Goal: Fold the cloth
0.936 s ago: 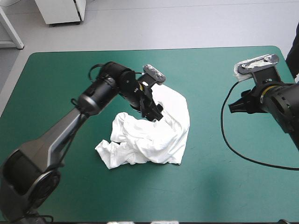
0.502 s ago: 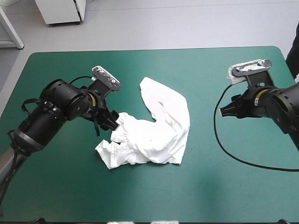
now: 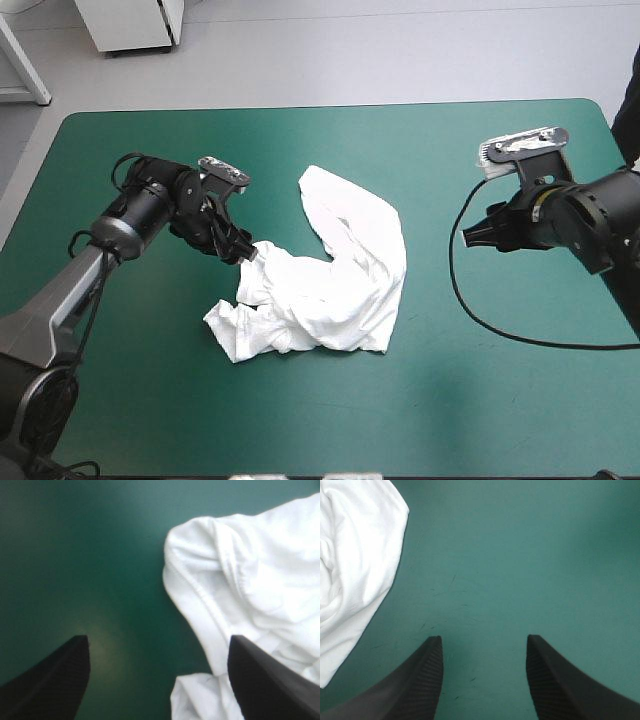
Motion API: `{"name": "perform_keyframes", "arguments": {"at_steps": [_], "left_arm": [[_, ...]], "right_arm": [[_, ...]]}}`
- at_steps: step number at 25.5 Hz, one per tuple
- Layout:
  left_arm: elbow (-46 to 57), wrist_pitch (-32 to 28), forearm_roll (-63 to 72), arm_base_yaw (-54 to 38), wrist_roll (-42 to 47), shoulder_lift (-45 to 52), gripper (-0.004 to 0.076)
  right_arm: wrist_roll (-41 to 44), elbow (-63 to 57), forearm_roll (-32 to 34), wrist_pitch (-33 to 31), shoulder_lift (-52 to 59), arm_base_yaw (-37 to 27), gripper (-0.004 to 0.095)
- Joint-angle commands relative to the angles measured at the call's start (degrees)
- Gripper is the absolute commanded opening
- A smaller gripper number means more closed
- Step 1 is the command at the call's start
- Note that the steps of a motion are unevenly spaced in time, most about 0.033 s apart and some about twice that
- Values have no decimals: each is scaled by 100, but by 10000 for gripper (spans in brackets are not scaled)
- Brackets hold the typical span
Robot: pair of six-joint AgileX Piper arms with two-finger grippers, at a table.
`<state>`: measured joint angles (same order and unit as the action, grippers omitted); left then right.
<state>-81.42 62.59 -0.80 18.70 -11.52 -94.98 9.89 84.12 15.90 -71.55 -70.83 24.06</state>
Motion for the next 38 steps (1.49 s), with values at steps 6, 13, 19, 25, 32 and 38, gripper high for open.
{"name": "perform_keyframes", "arguments": {"at_steps": [6,13,19,25,32,38], "left_arm": [[-505,-509,472,-2,-72,-879,535],[-654,-445,1079,-2,-280,-1508,231],[-654,-431,1249,-2,-317,-1605,-10],[-654,-431,1263,-2,-276,-1614,-10],[-654,-308,1470,-2,-312,-1614,-10],[-654,-308,1481,-2,-322,-1614,-10]], "right_arm": [[-50,125,125,731,-797,-33,482],[-37,125,136,1302,-1460,-33,482],[25,297,81,1749,-2086,-33,482],[-58,941,-362,1943,-3041,-33,482],[-236,1840,-969,1991,-4153,-154,482],[-545,2076,-1439,2075,-4599,-305,482]]}}
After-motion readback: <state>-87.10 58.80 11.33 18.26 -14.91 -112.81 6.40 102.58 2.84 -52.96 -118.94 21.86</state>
